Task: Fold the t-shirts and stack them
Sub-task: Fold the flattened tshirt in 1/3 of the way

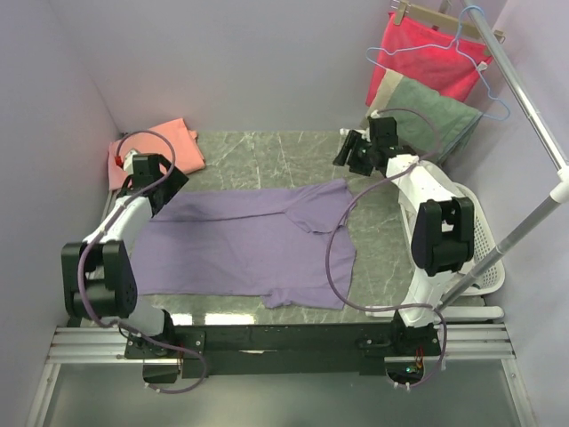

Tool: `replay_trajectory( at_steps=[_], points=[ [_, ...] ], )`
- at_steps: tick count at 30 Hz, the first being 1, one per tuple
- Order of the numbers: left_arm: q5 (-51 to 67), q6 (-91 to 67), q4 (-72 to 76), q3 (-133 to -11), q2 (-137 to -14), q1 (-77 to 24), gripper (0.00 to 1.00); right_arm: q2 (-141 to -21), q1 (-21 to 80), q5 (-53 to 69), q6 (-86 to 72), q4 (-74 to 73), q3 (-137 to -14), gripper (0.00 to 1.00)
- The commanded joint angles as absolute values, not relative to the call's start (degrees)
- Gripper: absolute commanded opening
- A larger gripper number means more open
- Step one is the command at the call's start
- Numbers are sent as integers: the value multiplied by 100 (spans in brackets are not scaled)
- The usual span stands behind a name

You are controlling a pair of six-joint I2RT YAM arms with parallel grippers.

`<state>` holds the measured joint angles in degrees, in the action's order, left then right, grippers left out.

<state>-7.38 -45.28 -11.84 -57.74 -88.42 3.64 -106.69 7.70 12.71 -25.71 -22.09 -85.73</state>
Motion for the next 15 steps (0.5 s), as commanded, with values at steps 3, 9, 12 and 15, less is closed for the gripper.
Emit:
replay_trajectory(
  at_steps=[3,9,12,15],
  points=[
    [-1073,-4526,-1353,-5616,-8218,334,99,-10959,1283,2004,-2285,-2117,-8622,66],
    [-537,-4474,-905,-5703,-8612,325,99,-11618,1494,2110,-2364,-2214,-9157,66],
    [-308,-4465,-844,-5932,-9156,325,99,-11917,1494,2057,-2417,-2320,-9395,66],
    [-159,-4526,-695,-6073,-9552,325,99,-12199,1494,2013,-2452,-2495,-9641,66]
  ],
)
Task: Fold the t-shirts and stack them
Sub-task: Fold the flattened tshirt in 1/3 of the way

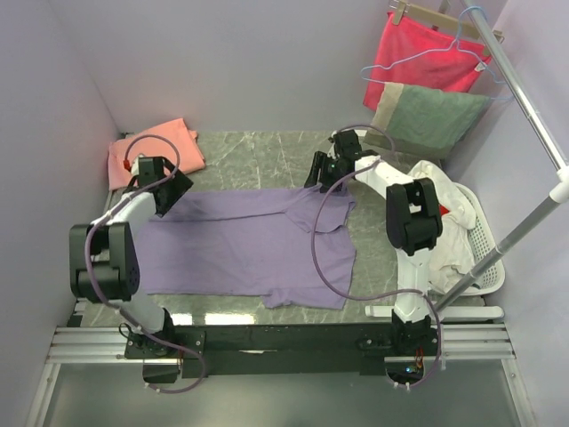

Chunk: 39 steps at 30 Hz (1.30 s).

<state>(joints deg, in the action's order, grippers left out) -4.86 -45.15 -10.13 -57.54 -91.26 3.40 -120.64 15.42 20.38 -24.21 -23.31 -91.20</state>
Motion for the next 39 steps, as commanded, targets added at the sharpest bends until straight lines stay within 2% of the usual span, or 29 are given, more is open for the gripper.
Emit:
replay_trajectory(
  at_steps=[1,12,22,30,39],
  points=[
    [-115,-4544,-677,-6108,-9658,325,100,-12295,1485,1978,-2452,-2531,-9711,66],
    [18,-4720,-774,-6653,-10862,194,99,-12954,1064,1301,-2821,-3225,-10291,67],
    [18,-5097,-896,-6531,-11180,-263,100,-13701,870,1160,-2716,-3937,-11494,67],
    [-156,-5168,-711,-6266,-10890,-439,100,-12209,949,1485,-2312,-2480,-10231,68],
    [-1581,-4940,-2047,-6610,-10451,-413,99,-11611,1274,1837,-1995,-2865,-9669,68]
  ],
)
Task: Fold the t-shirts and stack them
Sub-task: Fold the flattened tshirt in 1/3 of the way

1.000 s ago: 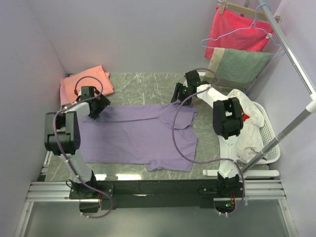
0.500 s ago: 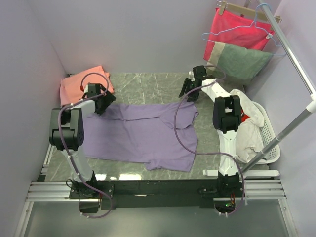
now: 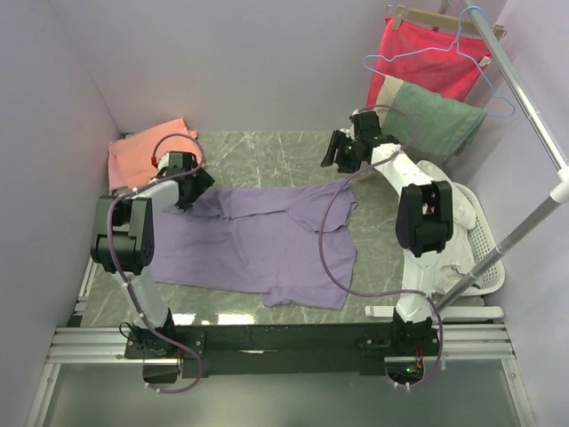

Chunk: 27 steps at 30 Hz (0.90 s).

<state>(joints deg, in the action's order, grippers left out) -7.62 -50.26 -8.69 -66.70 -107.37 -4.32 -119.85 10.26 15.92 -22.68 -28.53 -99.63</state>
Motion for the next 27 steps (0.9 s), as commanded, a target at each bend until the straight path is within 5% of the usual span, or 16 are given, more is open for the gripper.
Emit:
replay_trajectory(
  at_steps=[1,14,27],
  points=[
    [-1634,-4974,-2074,-6548,-10407,-404,100,-11584,1309,1863,-1995,-2865,-9459,68],
    [-1986,-5106,-2259,-6029,-10275,-299,99,-11847,1433,748,-2338,-3154,-8806,68],
    [-1450,-5071,-2004,-6302,-10231,-308,99,-13340,1187,27,-2215,-4745,-11203,70]
  ],
)
